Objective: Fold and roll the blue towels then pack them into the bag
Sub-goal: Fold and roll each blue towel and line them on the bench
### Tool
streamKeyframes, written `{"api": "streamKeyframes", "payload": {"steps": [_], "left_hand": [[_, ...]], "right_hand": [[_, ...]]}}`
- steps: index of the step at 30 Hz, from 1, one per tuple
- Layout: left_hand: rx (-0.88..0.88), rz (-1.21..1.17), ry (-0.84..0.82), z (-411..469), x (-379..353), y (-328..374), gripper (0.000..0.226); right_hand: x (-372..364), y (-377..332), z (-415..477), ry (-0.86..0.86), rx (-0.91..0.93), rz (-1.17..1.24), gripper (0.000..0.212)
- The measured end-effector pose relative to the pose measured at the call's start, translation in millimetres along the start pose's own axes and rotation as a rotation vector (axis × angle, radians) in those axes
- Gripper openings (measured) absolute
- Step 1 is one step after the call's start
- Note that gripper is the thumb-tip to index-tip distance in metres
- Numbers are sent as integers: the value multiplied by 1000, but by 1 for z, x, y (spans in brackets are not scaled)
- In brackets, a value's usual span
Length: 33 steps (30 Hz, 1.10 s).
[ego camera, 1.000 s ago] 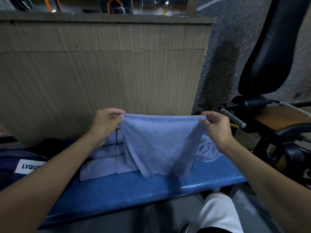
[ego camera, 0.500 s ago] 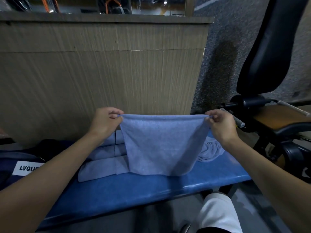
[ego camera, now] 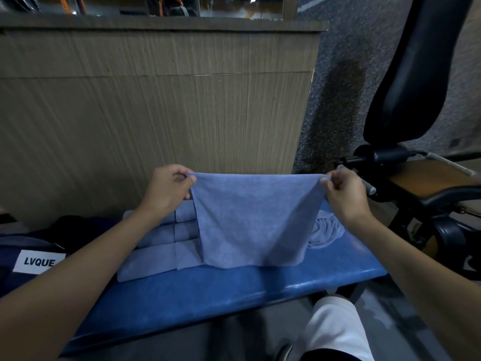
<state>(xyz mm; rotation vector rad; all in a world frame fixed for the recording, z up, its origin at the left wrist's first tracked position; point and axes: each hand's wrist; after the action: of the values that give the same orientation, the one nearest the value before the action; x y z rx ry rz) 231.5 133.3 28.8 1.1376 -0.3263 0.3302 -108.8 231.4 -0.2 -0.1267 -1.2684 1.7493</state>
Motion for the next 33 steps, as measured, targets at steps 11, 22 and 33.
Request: {"api": "streamKeyframes", "payload": {"steps": [11,22,33], "left_hand": [[231,-280,-4,-1,-1,7,10],[79,-426,110,26,-17,32,16],[137,41,-211,-59,-42,-51,26]], "right_hand": [[-2,-9,-2,31,-239,254,16],[-5,-27,26,145,-114,284,14],[-3,35,-77,-44,-336,-9,37]]}}
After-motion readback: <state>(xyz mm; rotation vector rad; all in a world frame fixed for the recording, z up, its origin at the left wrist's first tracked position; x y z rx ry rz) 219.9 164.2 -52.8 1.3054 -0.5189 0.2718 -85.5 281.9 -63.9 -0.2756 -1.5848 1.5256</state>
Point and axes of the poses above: each hand's wrist, its own z-axis towards the middle knuckle, its own x-axis out of the back of the hand, y = z × x, and after that the axes turned 4 degrees about y, right-handed
